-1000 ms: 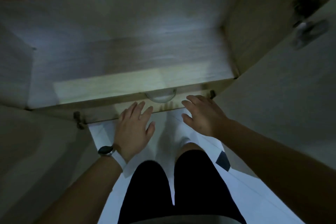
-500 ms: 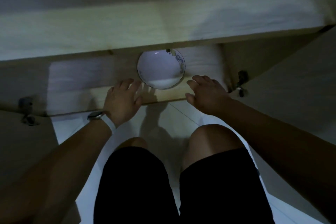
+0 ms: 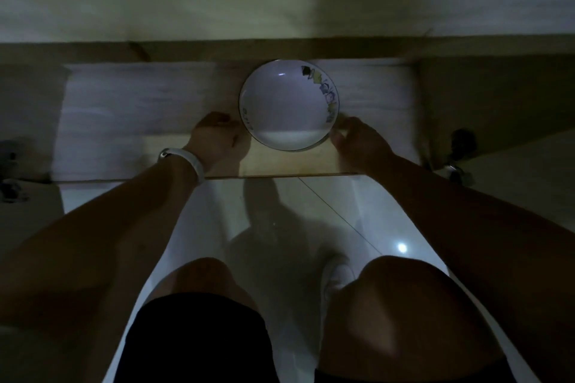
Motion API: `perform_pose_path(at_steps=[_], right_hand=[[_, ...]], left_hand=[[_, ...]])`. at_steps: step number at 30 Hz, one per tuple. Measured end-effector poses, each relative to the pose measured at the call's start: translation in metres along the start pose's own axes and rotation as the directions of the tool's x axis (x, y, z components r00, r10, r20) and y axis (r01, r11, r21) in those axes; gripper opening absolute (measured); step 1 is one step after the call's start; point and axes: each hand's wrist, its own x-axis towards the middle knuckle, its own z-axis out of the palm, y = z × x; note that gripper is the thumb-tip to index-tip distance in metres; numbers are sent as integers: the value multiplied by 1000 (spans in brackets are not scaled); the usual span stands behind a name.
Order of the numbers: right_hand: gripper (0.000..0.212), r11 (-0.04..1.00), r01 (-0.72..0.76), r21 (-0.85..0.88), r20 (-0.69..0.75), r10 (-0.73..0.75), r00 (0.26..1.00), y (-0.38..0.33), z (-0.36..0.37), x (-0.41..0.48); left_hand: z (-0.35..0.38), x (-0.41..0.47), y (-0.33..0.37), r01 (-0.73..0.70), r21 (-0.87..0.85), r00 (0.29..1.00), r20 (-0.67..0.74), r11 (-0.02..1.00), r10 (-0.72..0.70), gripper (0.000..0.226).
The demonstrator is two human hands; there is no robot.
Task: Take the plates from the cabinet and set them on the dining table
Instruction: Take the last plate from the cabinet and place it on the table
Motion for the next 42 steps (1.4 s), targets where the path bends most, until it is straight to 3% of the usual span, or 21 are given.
perform_pose_path(at_steps=[3,7,9,11,16,22,26,31,36,38,42], right_hand=[[50,983,-6,183,14,4,1000,-6,2,17],[31,934,7,357,-10,-4,1000,-15,6,31],[18,895,21,446,-16,-16,1000,-17,8,35],[10,862,1,507,2,-3,1000,-18,8,38],[37,785,-81,614,140,-8,990,-16,4,38],[43,790,-55,611,100,-8,995,-15,19,23],[49,857,-41,514,27,32,999,-23,27,10],[51,822,-63,566,72,27,997,-36,32,-22],[43,901,-72,427,97,34,995,-56,21,-89],[53,929,5,369,46,-24,999,-69,8,-119],[63,926,-50,375,140,-4,990,-77,1,-183]], left_hand=[[3,6,8,-12,-75,1000,28,997,14,23],[14,10,16,-42,-251,999,-13,967,40,17],[20,3,28,-33,-329,999,-33,944,23,27],[28,-4,35,-49,-398,997,-70,916,23,18],[25,-2,29,-65,-433,997,-70,899,39,30],[20,-16,15,-92,-499,996,-54,862,75,35],[17,-31,2,-93,-487,995,-69,869,68,36],[11,-54,-21,-35,-531,999,-17,847,31,38],[-15,-119,-30,45,-467,998,58,883,-21,48],[-29,-155,-22,2,-462,998,63,887,31,54],[-44,-219,-29,61,-450,993,116,891,-10,62]])
